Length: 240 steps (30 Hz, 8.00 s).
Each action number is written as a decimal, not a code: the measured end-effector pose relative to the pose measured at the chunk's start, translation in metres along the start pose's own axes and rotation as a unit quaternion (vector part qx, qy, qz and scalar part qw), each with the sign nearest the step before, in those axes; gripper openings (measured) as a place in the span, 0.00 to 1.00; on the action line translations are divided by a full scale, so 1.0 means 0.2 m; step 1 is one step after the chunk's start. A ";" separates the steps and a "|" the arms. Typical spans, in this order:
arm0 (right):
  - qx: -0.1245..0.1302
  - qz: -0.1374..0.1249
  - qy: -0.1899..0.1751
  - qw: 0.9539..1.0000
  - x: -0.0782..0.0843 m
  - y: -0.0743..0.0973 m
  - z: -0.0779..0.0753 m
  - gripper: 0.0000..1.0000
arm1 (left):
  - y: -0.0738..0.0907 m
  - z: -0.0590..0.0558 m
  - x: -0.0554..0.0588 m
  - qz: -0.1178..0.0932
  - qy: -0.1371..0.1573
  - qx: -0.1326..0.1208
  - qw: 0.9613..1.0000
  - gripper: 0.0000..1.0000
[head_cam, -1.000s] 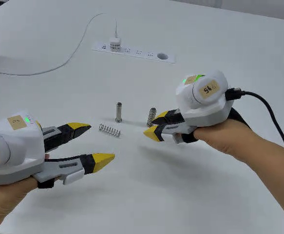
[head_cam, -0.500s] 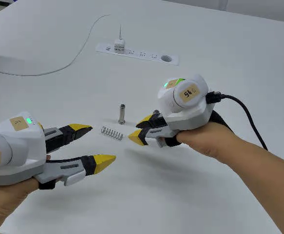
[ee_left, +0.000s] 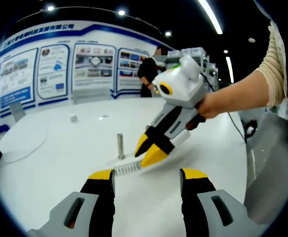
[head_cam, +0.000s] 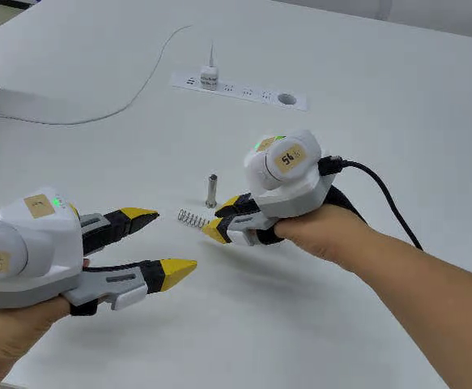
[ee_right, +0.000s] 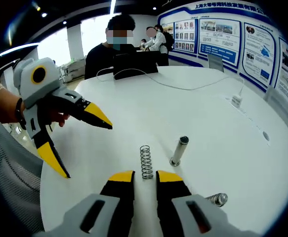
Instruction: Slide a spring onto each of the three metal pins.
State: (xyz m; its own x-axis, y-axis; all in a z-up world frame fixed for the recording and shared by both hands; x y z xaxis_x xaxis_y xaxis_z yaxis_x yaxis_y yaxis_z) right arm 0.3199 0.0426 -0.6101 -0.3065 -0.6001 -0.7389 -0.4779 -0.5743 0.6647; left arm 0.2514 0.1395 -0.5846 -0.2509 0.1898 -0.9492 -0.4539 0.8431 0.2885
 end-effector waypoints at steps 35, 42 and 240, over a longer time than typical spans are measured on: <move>-0.011 0.013 -0.013 1.000 0.05 -0.02 0.02 0.11 | 0.03 0.01 0.01 0.006 0.004 -0.007 1.000 0.52; -0.014 0.011 -0.002 1.000 0.06 0.07 0.01 0.11 | 0.01 -0.01 0.00 0.010 -0.002 0.000 1.000 0.51; 0.028 -0.077 0.039 0.996 -0.39 0.16 -0.23 0.11 | -0.03 -0.04 -0.01 -0.008 -0.010 0.027 1.000 0.59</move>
State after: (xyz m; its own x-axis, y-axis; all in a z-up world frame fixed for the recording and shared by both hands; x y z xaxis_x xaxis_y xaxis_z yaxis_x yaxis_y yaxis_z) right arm 0.3658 0.0456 -0.5267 -0.1622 -0.5499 -0.8193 -0.5603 -0.6322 0.5352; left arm 0.2486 0.1300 -0.5834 -0.2274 0.1856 -0.9559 -0.4112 0.8715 0.2671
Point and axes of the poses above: the centre of the closed fingertips' face, and the gripper's own axes: y roughly backward along the fingers, z roughly to its left, x roughly out of its underside, the point moved 5 cm from there along y, roughly backward along the fingers, and after that the axes turned 11 degrees about x, right-handed, at the moved point
